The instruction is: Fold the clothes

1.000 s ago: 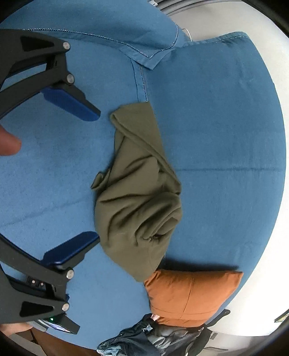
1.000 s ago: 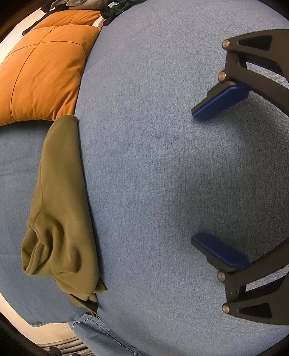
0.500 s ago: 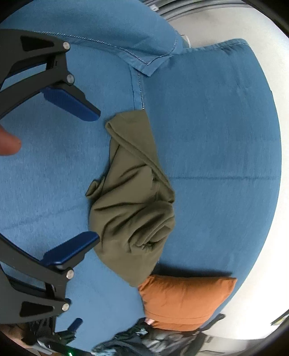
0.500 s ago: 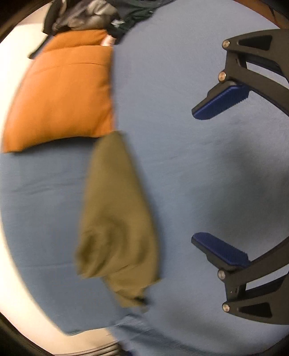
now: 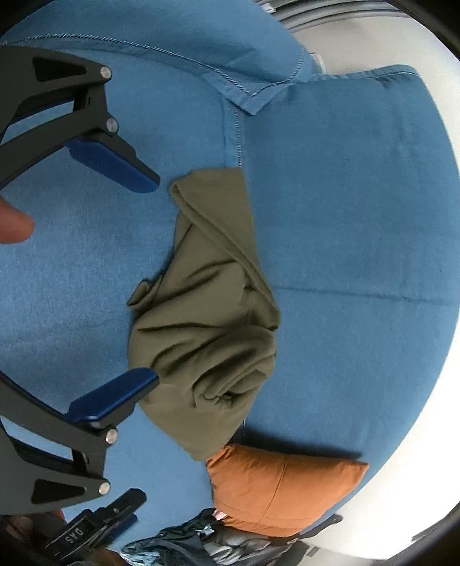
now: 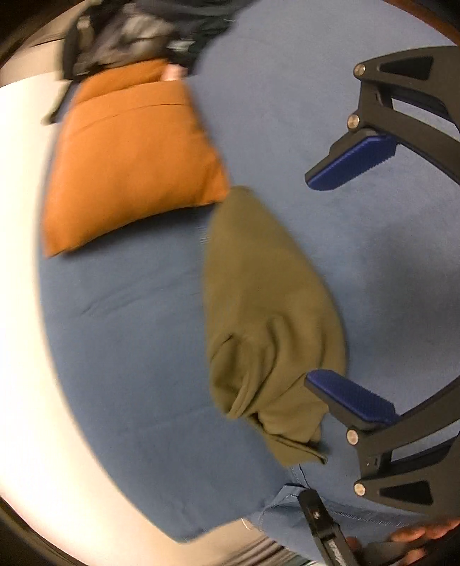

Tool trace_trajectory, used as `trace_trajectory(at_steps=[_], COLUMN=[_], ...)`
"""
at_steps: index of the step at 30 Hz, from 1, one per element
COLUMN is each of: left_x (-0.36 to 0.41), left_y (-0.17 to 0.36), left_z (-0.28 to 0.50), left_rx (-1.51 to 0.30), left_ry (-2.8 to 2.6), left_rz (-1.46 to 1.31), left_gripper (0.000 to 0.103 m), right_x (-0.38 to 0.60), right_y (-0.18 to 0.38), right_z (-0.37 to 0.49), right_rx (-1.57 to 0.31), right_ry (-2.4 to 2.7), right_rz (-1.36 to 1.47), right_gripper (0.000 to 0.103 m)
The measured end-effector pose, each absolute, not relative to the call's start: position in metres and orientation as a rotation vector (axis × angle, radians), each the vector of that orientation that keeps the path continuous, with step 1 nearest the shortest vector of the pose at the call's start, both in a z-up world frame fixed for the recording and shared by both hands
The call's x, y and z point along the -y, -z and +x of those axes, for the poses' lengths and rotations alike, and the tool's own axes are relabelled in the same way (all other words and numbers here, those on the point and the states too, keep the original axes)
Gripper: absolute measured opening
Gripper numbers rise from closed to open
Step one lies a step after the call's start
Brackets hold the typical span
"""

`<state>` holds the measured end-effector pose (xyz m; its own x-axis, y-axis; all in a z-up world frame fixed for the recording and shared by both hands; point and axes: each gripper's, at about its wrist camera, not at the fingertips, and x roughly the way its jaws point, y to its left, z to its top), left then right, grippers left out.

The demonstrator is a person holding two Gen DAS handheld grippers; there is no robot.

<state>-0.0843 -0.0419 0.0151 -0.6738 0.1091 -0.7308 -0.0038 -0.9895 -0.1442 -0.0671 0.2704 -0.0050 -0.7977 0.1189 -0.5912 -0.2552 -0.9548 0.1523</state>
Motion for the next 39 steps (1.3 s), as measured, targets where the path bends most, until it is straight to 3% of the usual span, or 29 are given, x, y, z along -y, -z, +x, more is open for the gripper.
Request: trace_trajectory(at_steps=[7,15,21,24,30,31,33,34,37,39], left_x=[0.040,0.014,-0.007,-0.017,-0.049,-0.055,-0.058,-0.055,-0.031,-0.028], left_y=[-0.014,-0.003,-0.023,-0.033,-0.017,-0.010,0.011,0.021,0.022,0.018], left_z=[-0.088,-0.086,-0.096,-0.124,-0.209,-0.222,-0.242,-0.245,-0.208,-0.166], left_rx=[0.228,0.194,0.079,0.066,0.082,0.069,0.066,0.092,0.250,0.177], left_ry=[-2.833,-2.740,-2.798,-2.875,-2.776,-2.755,-2.663,-2.616,-2.595,-2.605], left_rz=[-1.213,-1.195,-1.082,-0.999,-1.173,-1.209,-1.361,-1.428,-1.354,-1.271], left_gripper=[0.097,0.097,0.097,0.090,0.085,0.081,0.033,0.014,0.013,0.013], right_x=[-0.273,-0.287,-0.310,-0.324,-0.351,-0.355,-0.361,-0.365,-0.375,-0.380], right_y=[0.014,0.019,0.017,0.014,0.013,0.015,0.017,0.018,0.023,0.025], right_z=[-0.075,-0.079,-0.082,-0.082,-0.081,-0.081,-0.080,-0.080,-0.077,-0.075], right_rx=[-0.214,-0.267,-0.403,-0.494,-0.651,-0.666,-0.697,-0.722,-0.787,-0.829], right_ry=[-2.798,-2.815,-2.807,-2.804,-2.780,-2.775,-2.769,-2.764,-2.728,-2.706], right_rz=[-0.916,-0.963,-0.964,-0.962,-0.997,-1.013,-1.032,-1.043,-1.052,-1.045], right_gripper=[0.103,0.103,0.103,0.103,0.103,0.103,0.095,0.085,0.066,0.063])
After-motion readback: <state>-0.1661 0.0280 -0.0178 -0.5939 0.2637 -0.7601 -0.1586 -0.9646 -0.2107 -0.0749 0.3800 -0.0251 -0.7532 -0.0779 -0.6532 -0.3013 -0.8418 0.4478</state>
